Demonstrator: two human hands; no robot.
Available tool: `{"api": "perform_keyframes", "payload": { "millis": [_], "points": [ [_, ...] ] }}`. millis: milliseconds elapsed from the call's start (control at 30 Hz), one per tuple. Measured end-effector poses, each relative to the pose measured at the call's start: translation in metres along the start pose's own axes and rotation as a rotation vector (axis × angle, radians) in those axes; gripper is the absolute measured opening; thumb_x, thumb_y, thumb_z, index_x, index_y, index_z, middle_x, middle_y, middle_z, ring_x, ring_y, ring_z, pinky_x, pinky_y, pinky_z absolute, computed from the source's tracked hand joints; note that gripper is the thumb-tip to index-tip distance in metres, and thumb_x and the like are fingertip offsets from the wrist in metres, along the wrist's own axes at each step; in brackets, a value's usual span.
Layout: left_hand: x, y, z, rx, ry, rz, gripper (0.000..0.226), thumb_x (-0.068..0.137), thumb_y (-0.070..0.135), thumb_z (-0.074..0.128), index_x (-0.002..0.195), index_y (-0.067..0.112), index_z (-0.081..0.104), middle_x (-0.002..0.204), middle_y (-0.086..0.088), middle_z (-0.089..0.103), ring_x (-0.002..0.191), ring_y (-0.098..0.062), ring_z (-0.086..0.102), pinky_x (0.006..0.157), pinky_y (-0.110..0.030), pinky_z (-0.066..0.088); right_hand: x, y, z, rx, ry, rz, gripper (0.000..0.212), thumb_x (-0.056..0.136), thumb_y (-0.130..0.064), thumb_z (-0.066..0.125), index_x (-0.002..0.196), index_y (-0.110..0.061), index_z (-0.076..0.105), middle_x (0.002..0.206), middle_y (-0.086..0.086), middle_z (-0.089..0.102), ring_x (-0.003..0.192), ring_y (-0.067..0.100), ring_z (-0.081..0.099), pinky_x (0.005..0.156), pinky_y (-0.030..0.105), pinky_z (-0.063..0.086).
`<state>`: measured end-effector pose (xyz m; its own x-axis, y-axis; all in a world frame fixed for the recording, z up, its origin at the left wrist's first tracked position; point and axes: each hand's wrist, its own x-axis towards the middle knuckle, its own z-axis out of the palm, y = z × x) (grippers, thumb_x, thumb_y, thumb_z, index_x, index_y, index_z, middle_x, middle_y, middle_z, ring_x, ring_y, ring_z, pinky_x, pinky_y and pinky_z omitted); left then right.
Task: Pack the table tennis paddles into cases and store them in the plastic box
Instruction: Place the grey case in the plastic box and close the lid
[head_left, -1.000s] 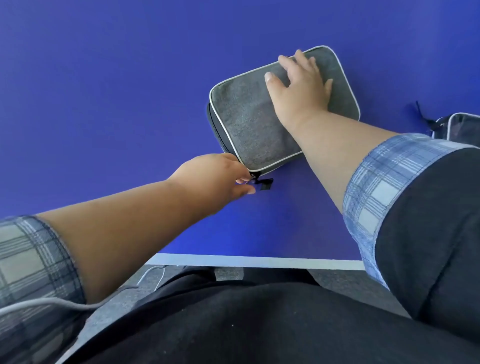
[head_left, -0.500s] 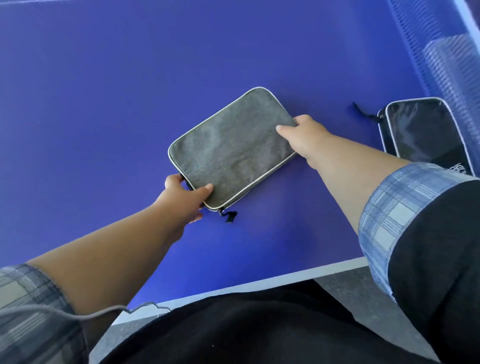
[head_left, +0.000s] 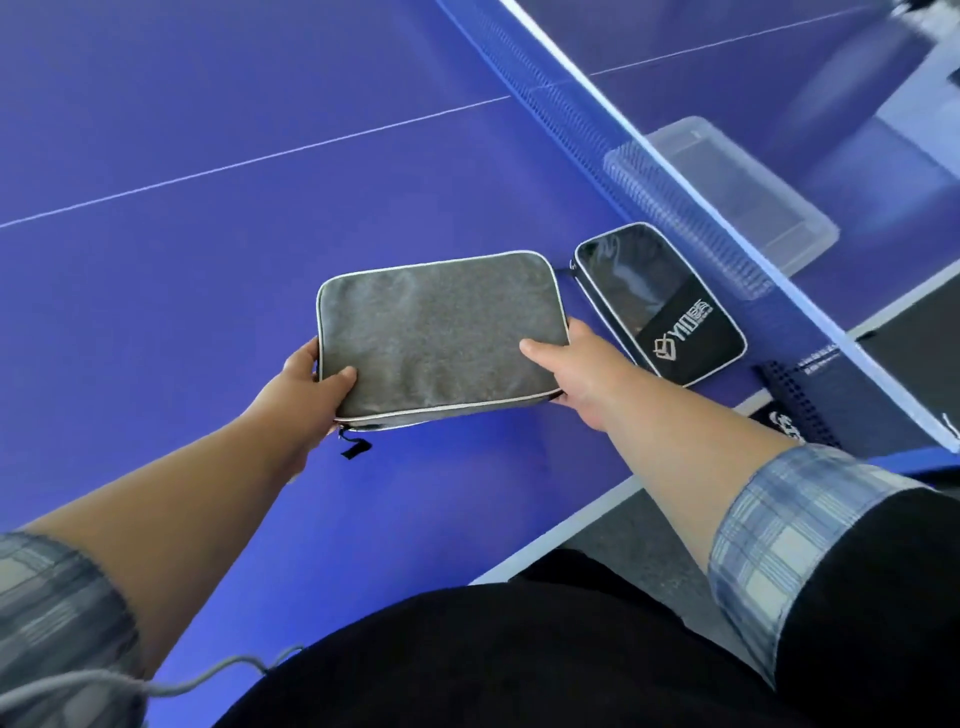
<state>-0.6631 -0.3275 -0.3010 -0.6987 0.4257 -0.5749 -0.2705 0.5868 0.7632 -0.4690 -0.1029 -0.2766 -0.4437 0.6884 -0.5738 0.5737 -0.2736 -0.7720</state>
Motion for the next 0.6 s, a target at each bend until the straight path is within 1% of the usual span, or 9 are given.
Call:
{"api": "perform_keyframes", "payload": {
  "millis": [67, 100, 200, 267, 333, 400, 500, 567, 600],
  "points": [
    [-0.003, 0.017, 0.009, 0.102, -0.020, 0.072, 0.054, 0.087, 0.045, 0.058, 0.136, 0.056, 0.038, 0.111, 0.016, 0.066, 0.096, -0.020, 0.067, 0.089, -0.048, 0.054, -0.014, 0.005, -0.014, 0.061, 0.053, 0.040, 0.046, 0.075, -0.033, 0.078, 0.116, -0.029, 0.059, 0.118, -0.001, 0.070, 0.107, 0.024, 0.068, 0.093, 0.051, 0.057],
    [-0.005, 0.026, 0.015, 0.136, -0.031, 0.115, 0.051, 0.088, 0.045, 0.056, 0.136, 0.055, 0.039, 0.111, 0.018, 0.065, 0.095, -0.018, 0.066, 0.084, -0.044, 0.054, -0.022, 0.007, -0.022, 0.092, 0.077, 0.066, 0.048, 0.077, -0.029, 0.078, 0.120, -0.022, 0.059, 0.119, 0.004, 0.071, 0.106, 0.027, 0.069, 0.095, 0.052, 0.056],
    [-0.008, 0.055, 0.037, 0.212, -0.055, 0.242, 0.043, 0.092, 0.039, 0.052, 0.131, 0.055, 0.046, 0.110, 0.021, 0.065, 0.090, -0.010, 0.062, 0.064, -0.029, 0.046, -0.041, 0.013, -0.049, 0.306, 0.146, 0.155, 0.031, 0.085, -0.018, 0.076, 0.114, -0.012, 0.066, 0.112, 0.010, 0.075, 0.099, 0.030, 0.073, 0.097, 0.055, 0.055],
    [-0.007, 0.076, 0.059, 0.273, -0.073, 0.305, 0.039, 0.095, 0.038, 0.048, 0.130, 0.055, 0.048, 0.106, 0.019, 0.065, 0.080, -0.010, 0.059, 0.052, -0.024, 0.043, -0.051, 0.016, -0.065, 0.468, 0.183, 0.212, 0.034, 0.088, -0.020, 0.074, 0.120, -0.012, 0.065, 0.111, 0.009, 0.075, 0.099, 0.030, 0.073, 0.095, 0.055, 0.055],
    [-0.003, 0.099, 0.084, 0.303, -0.090, 0.348, 0.035, 0.096, 0.037, 0.046, 0.127, 0.052, 0.053, 0.103, 0.016, 0.063, 0.079, -0.011, 0.057, 0.042, -0.022, 0.046, -0.053, 0.019, -0.082, 0.595, 0.200, 0.268, 0.038, 0.091, -0.025, 0.072, 0.126, -0.016, 0.061, 0.116, 0.008, 0.073, 0.101, 0.032, 0.072, 0.092, 0.056, 0.056],
    [0.001, 0.122, 0.112, 0.332, -0.099, 0.372, 0.034, 0.096, 0.036, 0.045, 0.125, 0.049, 0.057, 0.100, 0.014, 0.061, 0.082, -0.014, 0.058, 0.047, -0.027, 0.052, -0.049, 0.024, -0.100, 0.698, 0.209, 0.305, 0.036, 0.094, -0.028, 0.069, 0.127, -0.017, 0.060, 0.117, 0.009, 0.072, 0.101, 0.033, 0.072, 0.089, 0.056, 0.057],
    [0.012, 0.155, 0.158, 0.386, -0.105, 0.411, 0.030, 0.096, 0.036, 0.041, 0.115, 0.051, 0.059, 0.093, 0.012, 0.061, 0.069, -0.020, 0.060, 0.045, -0.026, 0.050, -0.034, 0.032, -0.131, 0.770, 0.227, 0.327, 0.035, 0.096, -0.033, 0.066, 0.125, -0.015, 0.062, 0.117, 0.011, 0.073, 0.100, 0.035, 0.072, 0.089, 0.059, 0.057],
    [0.021, 0.172, 0.191, 0.413, -0.098, 0.432, 0.029, 0.096, 0.035, 0.041, 0.107, 0.056, 0.057, 0.088, 0.014, 0.061, 0.061, -0.019, 0.057, 0.044, -0.023, 0.046, -0.013, 0.041, -0.150, 0.690, 0.267, 0.363, 0.046, 0.095, -0.043, 0.065, 0.131, -0.017, 0.058, 0.122, 0.012, 0.068, 0.107, 0.037, 0.067, 0.094, 0.057, 0.055],
    [0.027, 0.178, 0.209, 0.423, -0.084, 0.439, 0.028, 0.096, 0.034, 0.042, 0.106, 0.055, 0.057, 0.087, 0.015, 0.061, 0.063, -0.016, 0.057, 0.048, -0.023, 0.045, -0.002, 0.047, -0.159, 0.613, 0.299, 0.403, 0.052, 0.093, -0.049, 0.063, 0.134, -0.018, 0.055, 0.123, 0.011, 0.065, 0.110, 0.036, 0.064, 0.096, 0.053, 0.055]
  ]
}}
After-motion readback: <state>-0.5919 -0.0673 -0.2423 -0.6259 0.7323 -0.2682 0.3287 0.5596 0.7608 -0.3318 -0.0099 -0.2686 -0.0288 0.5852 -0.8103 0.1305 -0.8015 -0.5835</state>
